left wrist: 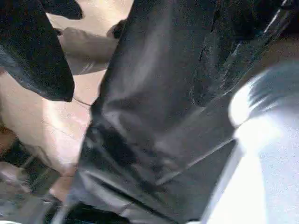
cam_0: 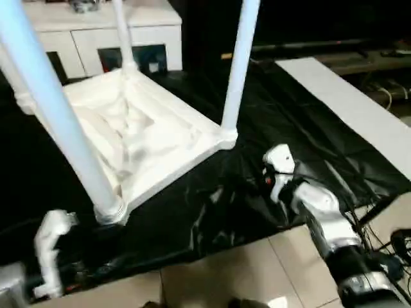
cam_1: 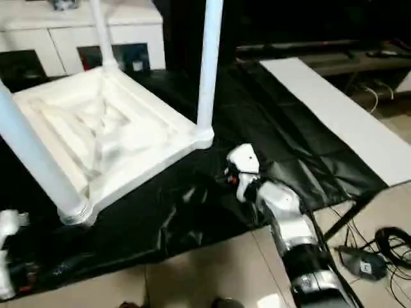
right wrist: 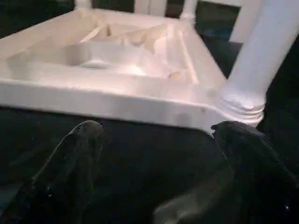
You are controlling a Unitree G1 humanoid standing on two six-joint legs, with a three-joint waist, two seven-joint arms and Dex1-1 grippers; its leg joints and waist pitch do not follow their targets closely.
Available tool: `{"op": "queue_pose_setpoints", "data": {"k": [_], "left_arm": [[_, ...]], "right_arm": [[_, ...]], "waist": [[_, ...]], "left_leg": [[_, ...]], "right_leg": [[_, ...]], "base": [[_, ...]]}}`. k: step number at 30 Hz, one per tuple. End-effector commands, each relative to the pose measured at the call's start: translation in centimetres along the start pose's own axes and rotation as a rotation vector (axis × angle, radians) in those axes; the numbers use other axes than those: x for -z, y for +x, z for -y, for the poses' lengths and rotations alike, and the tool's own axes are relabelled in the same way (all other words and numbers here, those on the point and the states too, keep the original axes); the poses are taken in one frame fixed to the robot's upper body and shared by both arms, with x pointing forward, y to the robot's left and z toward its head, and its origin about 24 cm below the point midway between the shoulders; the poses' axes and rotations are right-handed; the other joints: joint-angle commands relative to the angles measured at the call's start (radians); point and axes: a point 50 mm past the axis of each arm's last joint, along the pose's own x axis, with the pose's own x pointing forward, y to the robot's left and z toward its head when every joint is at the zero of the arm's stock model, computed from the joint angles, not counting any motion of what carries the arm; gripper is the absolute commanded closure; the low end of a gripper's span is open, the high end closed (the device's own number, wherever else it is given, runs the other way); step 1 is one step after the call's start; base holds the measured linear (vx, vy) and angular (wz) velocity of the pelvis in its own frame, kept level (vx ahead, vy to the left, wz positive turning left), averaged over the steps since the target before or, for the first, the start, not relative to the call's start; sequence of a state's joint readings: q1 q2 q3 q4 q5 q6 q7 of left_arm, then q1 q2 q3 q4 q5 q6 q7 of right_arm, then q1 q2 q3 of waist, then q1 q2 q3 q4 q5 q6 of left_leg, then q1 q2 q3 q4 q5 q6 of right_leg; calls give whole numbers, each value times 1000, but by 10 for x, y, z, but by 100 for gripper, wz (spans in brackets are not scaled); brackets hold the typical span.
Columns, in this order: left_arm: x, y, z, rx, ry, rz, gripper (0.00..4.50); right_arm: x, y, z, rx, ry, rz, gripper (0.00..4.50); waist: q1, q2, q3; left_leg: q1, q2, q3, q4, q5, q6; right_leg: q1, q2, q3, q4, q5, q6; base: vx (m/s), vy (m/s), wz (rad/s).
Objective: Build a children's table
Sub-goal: Rotate table base
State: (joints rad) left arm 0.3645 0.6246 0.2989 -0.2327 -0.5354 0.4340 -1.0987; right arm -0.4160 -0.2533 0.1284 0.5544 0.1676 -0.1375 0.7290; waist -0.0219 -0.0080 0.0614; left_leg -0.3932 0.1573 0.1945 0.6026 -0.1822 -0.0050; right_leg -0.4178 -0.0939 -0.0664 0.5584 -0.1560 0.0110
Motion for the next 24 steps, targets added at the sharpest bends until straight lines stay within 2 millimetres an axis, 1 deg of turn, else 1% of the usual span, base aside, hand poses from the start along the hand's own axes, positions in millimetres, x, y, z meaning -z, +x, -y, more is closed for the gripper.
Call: {"op": "queue_pose_setpoints", "data": {"k": [1, 2, 3, 4, 5, 6, 7, 8, 9, 10, 11, 12, 13, 14, 15, 16, 17, 18, 19, 20, 21, 22, 23, 24], "left_arm": [[-2, -6, -3, -11, 8, 2, 6], [-3, -13, -7, -39, 19, 3, 6], [-5, -20, -13, -73, 35, 10, 6], [-5, -20, -13, -73, 35, 10, 6], [-9, -25, -18, -111, 60, 24, 6], [-14, -25, -24, -145, 98, 49, 6], [-14, -25, -24, -145, 98, 49, 6], [-19, -24, -29, -178, 138, 76, 6], [-24, -20, -31, -193, 162, 105, 6], [-27, -16, -33, -203, 181, 124, 6], [-28, -14, -34, -207, 188, 132, 6], [-32, -6, -36, -220, 206, 163, 6], [-32, -6, -36, -220, 206, 163, 6], [-36, 2, -35, -216, 217, 202, 6], [-40, 7, -35, -211, 223, 227, 6], [-40, 7, -35, -211, 223, 227, 6], [-44, 13, -34, -210, 240, 257, 6], [-49, 20, -32, -205, 242, 290, 6], [-54, 26, -33, -225, 264, 316, 6], [-57, 30, -33, -239, 280, 332, 6], [-59, 36, -33, -243, 280, 341, 6], [-60, 38, -34, -251, 285, 344, 6], [-65, 51, -34, -280, 300, 360, 6], [-67, 57, -34, -289, 303, 368, 6]], "right_arm": [[-6, 0, -1, -13, -14, 13, 32], [-5, -1, -1, -10, -15, 7, 32], [-5, -1, -1, 4, -16, -1, 32], [-5, -1, -1, 4, -16, -1, 32], [-4, -1, 1, 22, -16, -10, 32], [-4, 0, 2, 45, -17, -21, 32], [-4, 0, 2, 45, -17, -21, 32], [-3, 0, 3, 63, -19, -31, 32], [-3, 2, 3, 77, -17, -39, 32], [-2, 3, 3, 91, -17, -46, 32], [-1, 4, 3, 96, -18, -49, 32], [0, 6, 4, 117, -25, -63, 32], [0, 6, 4, 117, -25, -63, 32], [1, 7, 3, 131, -25, -68, 32], [1, 8, 2, 138, -25, -71, 32], [1, 8, 2, 138, -25, -71, 32], [0, 9, 2, 143, -25, -68, 32], [-1, 9, 1, 153, -24, -60, 32], [-2, 9, 1, 162, -23, -57, 32], [-2, 10, 1, 169, -22, -55, 32], [-2, 10, 0, 177, -25, -55, 32], [-2, 10, 0, 178, -25, -54, 32], [-3, 11, -1, 191, -22, -49, 32], [-3, 12, -1, 199, -19, -46, 32]], "waist": [[-7, 14, -31], [-7, 17, -23], [17, 31, -17], [51, 34, -17], [123, 30, -22], [70, -68, -51], [82, -48, -13], [78, -39, -25], [98, -39, -24], [111, -8, -37], [101, 13, -55], [84, 15, -45], [85, 15, -38], [78, 3, -34], [83, 2, -34], [82, 2, -35], [78, 7, -36], [72, 3, -39], [72, 0, -41], [69, 0, -43], [68, -3, -46], [66, -2, -46], [62, -6, -49], [61, -6, -51]], "left_leg": [[51, 69, -53, -124, -798, -106], [42, 77, -42, -158, -843, -112], [-9, 98, -12, -236, -905, -133], [-62, 110, 16, -279, -930, -138], [-59, 89, 96, -282, -829, -144], [84, 50, 45, -36, -534, -132], [154, 34, -7, 153, -335, -96], [-6, -21, -114, 132, -73, -34], [-20, -13, -121, 96, -67, -52], [51, 48, -105, -16, -185, -84], [114, 90, -91, -65, -260, -70], [86, 90, -63, -82, -320, -53], [84, 87, -49, -91, -377, -56], [77, 73, -38, -87, -438, -68], [77, 73, -38, -87, -436, -78], [76, 74, -38, -86, -429, -82], [70, 75, -40, -89, -416, -89], [63, 77, -42, -92, -393, -93], [63, 78, -42, -92, -380, -93], [61, 78, -42, -92, -362, -91], [55, 76, -42, -90, -335, -89], [52, 76, -42, -91, -323, -88], [49, 77, -42, -89, -304, -86], [52, 77, -41, -87, -296, -85]], "right_leg": [[4, -23, 1, -90, -699, -50], [20, 1, -20, -72, -642, -58], [77, 29, -34, 51, -489, -91], [123, 33, -40, 164, -388, -95], [100, 41, -9, 202, -359, -76], [-24, -55, 62, 0, -835, 10], [-138, -175, 102, -164, -1194, 3], [28, -155, 168, -102, -1162, -51], [65, -142, 140, -77, -1032, -75], [26, -54, 93, -18, -621, -144], [-2, 3, 70, 25, -254, -204], [21, -1, 65, 20, -140, -255], [25, -5, 66, 9, -183, -263], [34, -17, 74, -7, -309, -245], [34, -31, 80, -17, -392, -218], [34, -34, 83, -19, -409, -208], [38, -37, 84, -20, -412, -196], [46, -37, 83, -17, -382, -192], [46, -37, 81, -17, -367, -192], [49, -37, 81, -16, -339, -196], [53, -40, 82, -12, -305, -202], [55, -39, 83, -11, -292, -202], [59, -38, 81, -8, -269, -204], [58, -38, 82, -8, -255, -206]], "base": [[-52, 0, -8], [0, 0, 0], [0, 0, 0], [-86, -43, 8], [-54, -111, 11], [-54, -111, 11], [26, -123, -1], [65, -29, -22], [65, -29, -22], [0, 0, 0], [-119, -42, 46], [-119, -42, 46], [-94, 1, 22], [0, 0, 0], [0, 0, 0], [0, 0, 0], [0, 0, 0], [0, 0, 0], [0, 0, 0], [0, 0, 0], [0, 0, 0], [0, 0, 0], [0, 0, 0], [0, 0, 0]]}}
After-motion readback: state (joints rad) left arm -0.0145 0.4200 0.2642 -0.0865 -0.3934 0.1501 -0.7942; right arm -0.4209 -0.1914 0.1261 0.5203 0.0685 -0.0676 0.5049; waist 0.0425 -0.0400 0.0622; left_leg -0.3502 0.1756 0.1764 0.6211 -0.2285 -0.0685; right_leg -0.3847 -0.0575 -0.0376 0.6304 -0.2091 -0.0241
